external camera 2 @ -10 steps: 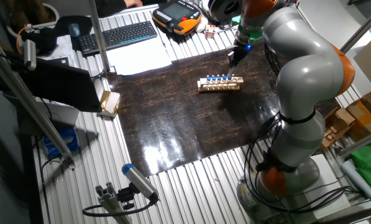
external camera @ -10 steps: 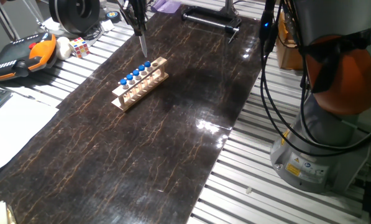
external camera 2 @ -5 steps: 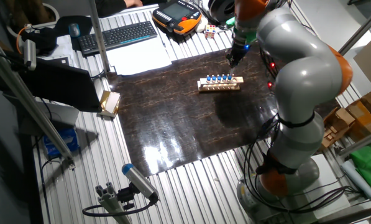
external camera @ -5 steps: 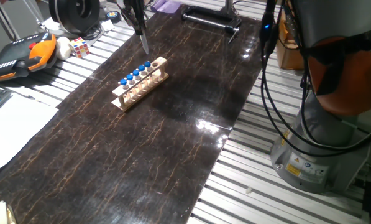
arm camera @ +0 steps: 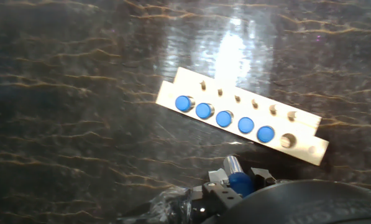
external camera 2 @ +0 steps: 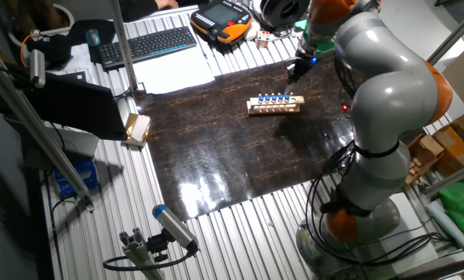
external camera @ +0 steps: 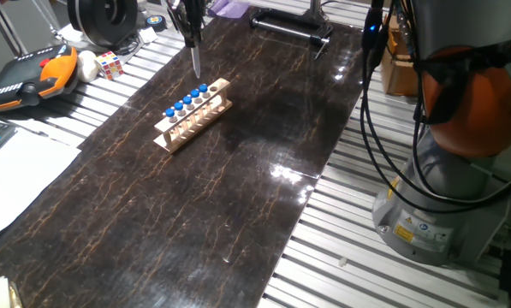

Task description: Shake the test tube

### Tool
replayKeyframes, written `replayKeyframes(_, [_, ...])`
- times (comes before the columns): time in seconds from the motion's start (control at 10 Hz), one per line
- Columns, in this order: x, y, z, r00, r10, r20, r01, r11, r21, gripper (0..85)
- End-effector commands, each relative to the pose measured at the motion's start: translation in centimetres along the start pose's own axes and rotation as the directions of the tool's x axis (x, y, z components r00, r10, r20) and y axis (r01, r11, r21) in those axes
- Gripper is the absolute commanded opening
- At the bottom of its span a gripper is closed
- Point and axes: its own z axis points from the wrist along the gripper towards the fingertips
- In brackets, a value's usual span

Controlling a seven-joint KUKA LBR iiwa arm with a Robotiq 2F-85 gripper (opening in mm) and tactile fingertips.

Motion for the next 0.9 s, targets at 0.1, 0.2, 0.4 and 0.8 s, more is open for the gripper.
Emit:
replayKeyframes(0.1, [-0.01, 0.04, 0.03, 1.0, 0.0, -0.001, 0.0, 1.0, 0.005, 3.7])
replayKeyframes(0.2, [-0.02, 0.08, 0.08, 1.0, 0.002, -0.001, -0.002, 1.0, 0.005, 4.0])
replayKeyframes(0.4, [-0.01, 0.23, 0.22, 1.0, 0.005, -0.006, -0.005, 1.0, 0.008, 4.0])
replayKeyframes(0.8, [-0.02, 0.38, 0.39, 1.0, -0.008, -0.02, 0.008, 1.0, 0.021, 4.0])
